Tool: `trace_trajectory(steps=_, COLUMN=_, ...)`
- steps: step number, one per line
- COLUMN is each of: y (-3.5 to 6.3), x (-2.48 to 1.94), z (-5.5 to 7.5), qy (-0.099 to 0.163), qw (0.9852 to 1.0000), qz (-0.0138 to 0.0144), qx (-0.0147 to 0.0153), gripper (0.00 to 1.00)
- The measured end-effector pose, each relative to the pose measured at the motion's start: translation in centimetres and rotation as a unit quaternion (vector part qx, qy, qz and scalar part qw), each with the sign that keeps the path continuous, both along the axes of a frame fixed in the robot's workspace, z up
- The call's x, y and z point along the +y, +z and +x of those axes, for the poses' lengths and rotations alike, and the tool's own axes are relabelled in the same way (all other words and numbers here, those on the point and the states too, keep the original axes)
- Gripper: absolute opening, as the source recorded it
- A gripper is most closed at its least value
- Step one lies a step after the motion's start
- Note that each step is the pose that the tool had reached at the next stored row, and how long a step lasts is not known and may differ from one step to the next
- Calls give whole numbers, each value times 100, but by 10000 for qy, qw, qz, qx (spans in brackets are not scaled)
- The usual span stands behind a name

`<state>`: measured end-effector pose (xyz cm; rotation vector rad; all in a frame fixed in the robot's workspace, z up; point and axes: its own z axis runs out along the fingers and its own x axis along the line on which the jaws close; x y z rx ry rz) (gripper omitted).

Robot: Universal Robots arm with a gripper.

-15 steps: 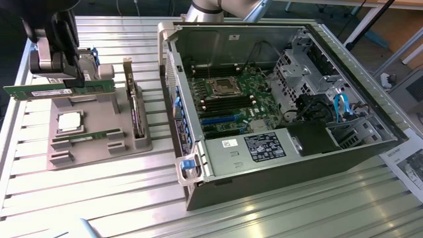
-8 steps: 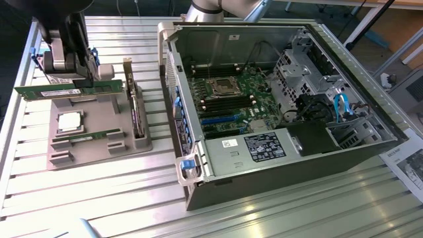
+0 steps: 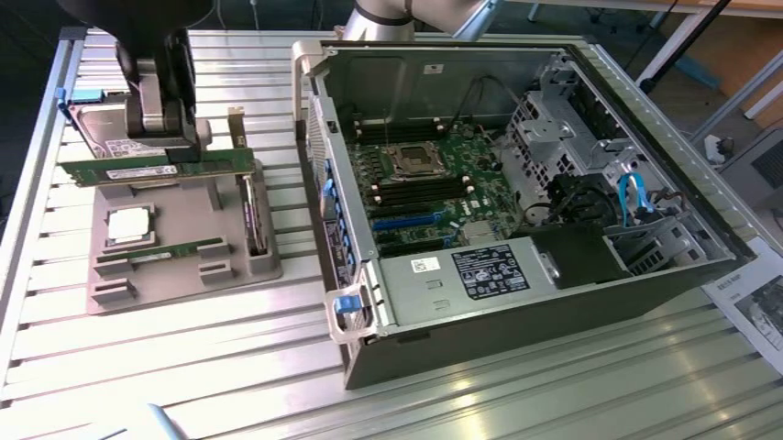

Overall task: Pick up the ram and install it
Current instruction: 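Pick up the ram and move it above insertion slot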

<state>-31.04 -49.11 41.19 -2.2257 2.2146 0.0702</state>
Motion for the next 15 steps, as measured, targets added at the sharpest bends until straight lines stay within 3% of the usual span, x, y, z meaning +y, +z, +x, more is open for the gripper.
trace_trajectory(steps=15, y=0, x=-76, z=451, qy=0, qw=10000, qz=0, qx=3, gripper=12)
